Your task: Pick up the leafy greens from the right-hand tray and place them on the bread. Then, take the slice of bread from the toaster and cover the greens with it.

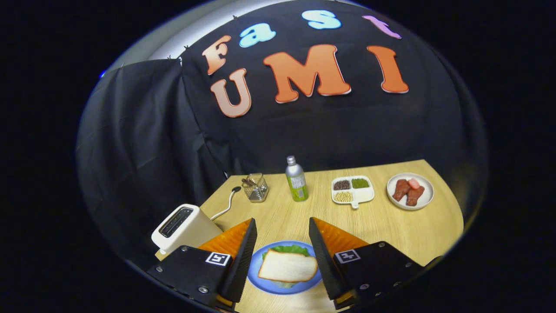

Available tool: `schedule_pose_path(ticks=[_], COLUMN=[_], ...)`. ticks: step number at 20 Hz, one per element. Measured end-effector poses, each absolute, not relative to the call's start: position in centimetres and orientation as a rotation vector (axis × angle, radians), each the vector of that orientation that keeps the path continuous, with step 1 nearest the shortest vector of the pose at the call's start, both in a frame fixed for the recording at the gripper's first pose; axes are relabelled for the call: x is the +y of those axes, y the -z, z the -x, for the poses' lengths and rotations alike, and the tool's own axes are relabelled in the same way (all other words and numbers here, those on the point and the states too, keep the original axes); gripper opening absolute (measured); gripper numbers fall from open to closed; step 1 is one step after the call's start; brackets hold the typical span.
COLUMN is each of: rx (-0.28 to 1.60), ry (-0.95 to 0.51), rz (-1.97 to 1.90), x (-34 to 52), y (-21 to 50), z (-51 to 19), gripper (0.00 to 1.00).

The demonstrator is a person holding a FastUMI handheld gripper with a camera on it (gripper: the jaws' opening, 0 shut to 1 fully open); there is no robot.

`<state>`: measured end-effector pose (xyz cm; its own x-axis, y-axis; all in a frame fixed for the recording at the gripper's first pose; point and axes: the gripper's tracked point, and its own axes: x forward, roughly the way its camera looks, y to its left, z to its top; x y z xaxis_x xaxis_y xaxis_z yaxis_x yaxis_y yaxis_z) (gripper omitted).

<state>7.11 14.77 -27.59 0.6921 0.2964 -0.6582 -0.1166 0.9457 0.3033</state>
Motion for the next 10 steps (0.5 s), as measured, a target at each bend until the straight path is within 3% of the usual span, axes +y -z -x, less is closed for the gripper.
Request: schedule_pose_path(ticks=[10], rx=[0.423], ry=[-0.212], rz=[-0.154], x=[13.1], y=[14.4], z=[-6.9], gripper=[0.86])
